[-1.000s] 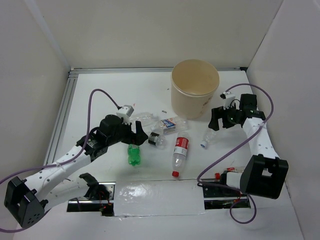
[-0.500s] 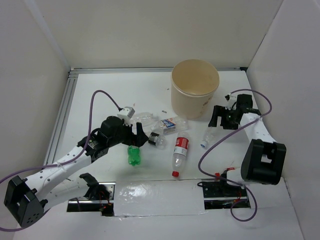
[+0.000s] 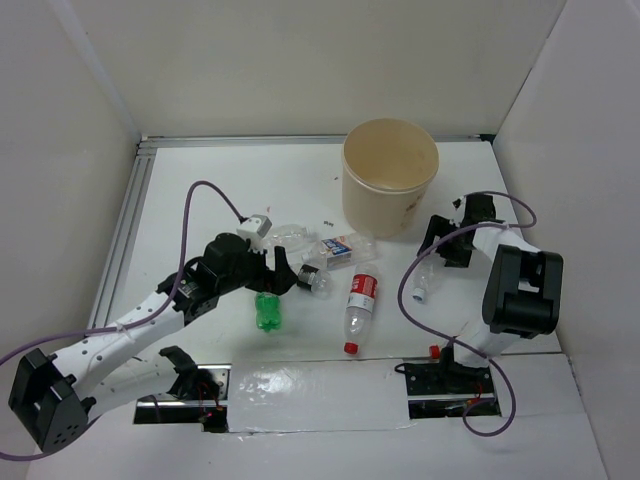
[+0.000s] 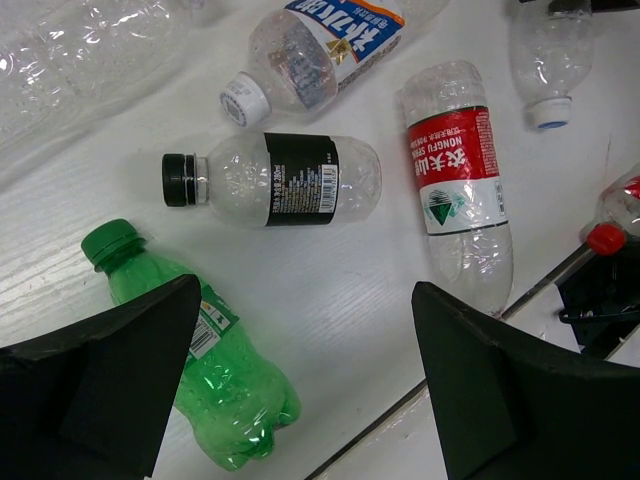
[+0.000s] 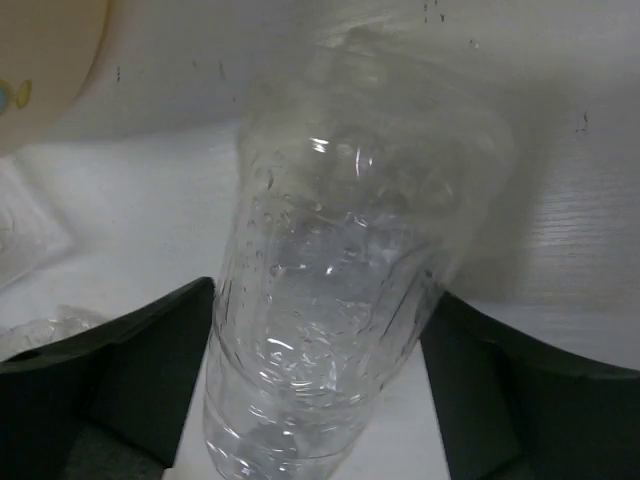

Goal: Put the plastic bottles in the bin

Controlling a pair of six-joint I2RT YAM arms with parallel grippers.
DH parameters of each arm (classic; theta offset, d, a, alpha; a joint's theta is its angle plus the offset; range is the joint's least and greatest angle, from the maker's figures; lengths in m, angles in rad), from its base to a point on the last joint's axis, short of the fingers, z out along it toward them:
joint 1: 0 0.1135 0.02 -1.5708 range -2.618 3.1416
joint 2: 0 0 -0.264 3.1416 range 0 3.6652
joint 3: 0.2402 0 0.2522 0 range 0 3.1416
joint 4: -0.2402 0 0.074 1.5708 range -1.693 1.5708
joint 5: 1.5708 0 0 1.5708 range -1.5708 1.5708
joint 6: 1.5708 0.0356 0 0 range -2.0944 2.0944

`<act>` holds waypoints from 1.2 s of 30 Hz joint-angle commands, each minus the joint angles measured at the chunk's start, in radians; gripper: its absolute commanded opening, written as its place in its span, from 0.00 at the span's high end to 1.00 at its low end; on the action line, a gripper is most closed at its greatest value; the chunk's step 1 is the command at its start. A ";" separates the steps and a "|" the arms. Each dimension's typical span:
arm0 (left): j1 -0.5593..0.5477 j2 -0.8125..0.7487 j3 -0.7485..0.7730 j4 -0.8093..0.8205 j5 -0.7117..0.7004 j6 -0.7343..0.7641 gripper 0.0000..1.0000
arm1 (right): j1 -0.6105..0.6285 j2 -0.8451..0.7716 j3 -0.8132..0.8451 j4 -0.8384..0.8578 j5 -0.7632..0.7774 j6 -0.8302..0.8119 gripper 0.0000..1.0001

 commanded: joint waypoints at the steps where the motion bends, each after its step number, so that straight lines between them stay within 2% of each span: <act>1: -0.005 0.011 0.008 0.061 0.010 0.020 0.00 | -0.006 0.043 -0.017 0.054 0.028 0.032 0.16; 2: -0.005 0.011 0.008 0.061 0.010 0.020 0.00 | -0.018 0.043 -0.017 0.054 0.028 0.032 0.16; 3: -0.005 0.011 0.008 0.070 0.010 0.020 0.00 | -0.018 0.028 -0.017 0.054 0.028 0.032 0.24; 5: -0.005 0.011 -0.002 0.079 0.019 0.011 0.00 | -0.043 -0.014 -0.017 0.034 0.028 0.023 0.29; 9: -0.005 0.011 -0.012 0.124 0.042 0.011 0.00 | -0.079 -0.150 0.015 -0.004 0.005 -0.042 0.48; 13: -0.014 0.045 -0.012 0.168 0.076 0.011 0.00 | -0.119 -0.259 0.081 -0.052 -0.006 -0.109 0.54; 19: -0.047 0.141 0.033 0.202 0.085 0.029 0.00 | -0.198 -0.426 0.181 -0.066 -0.040 -0.168 0.56; 25: -0.056 0.183 0.070 0.225 0.085 0.020 0.00 | -0.244 -0.506 0.319 -0.032 -0.067 -0.189 0.57; 33: -0.056 0.152 0.070 0.234 0.074 0.002 0.00 | -0.244 -0.433 0.614 0.022 -0.162 -0.082 0.60; 36: -0.056 0.131 0.070 0.225 0.065 -0.009 0.00 | -0.244 -0.391 0.652 0.089 -0.245 0.002 0.60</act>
